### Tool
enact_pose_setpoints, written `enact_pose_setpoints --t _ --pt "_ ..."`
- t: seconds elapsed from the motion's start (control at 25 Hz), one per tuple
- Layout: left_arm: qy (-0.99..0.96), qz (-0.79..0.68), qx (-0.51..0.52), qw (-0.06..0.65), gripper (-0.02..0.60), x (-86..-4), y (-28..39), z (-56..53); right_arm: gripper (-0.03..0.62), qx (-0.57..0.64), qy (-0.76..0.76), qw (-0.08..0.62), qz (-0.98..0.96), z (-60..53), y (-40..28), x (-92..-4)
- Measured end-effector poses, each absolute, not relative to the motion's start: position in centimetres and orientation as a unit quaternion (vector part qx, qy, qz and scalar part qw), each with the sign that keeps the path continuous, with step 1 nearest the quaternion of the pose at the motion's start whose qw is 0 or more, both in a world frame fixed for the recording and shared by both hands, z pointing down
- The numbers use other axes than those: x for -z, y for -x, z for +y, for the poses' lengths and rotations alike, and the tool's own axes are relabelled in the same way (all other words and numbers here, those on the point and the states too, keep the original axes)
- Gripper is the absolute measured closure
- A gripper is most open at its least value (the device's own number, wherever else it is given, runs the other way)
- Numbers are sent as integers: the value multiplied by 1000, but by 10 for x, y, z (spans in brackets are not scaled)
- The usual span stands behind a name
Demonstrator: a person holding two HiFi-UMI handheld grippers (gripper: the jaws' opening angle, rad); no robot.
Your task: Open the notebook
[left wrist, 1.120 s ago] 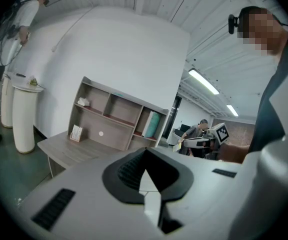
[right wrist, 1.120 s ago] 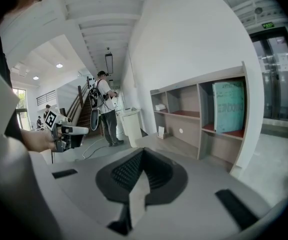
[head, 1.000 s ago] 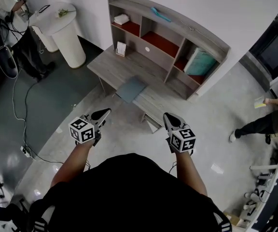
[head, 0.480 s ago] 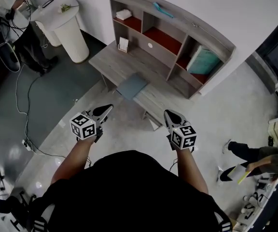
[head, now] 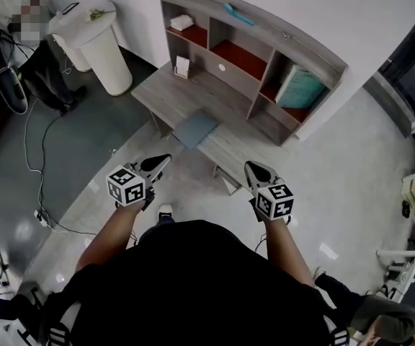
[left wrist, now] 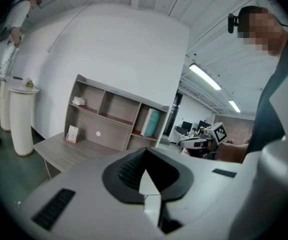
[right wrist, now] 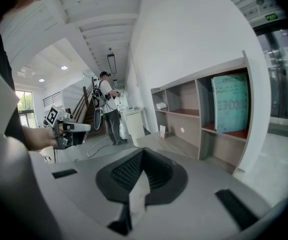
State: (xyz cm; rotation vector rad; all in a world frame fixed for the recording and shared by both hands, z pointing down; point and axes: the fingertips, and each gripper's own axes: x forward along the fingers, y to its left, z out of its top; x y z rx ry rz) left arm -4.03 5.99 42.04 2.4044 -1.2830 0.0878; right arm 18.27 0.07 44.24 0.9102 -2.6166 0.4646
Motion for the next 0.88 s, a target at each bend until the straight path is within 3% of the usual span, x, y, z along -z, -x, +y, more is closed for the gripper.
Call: enact_pose_setpoints --t 0.88 --pt "-888 -412 -15 206 574 -422 76 12 594 -165 -376 172 -896 -18 -157 -441"
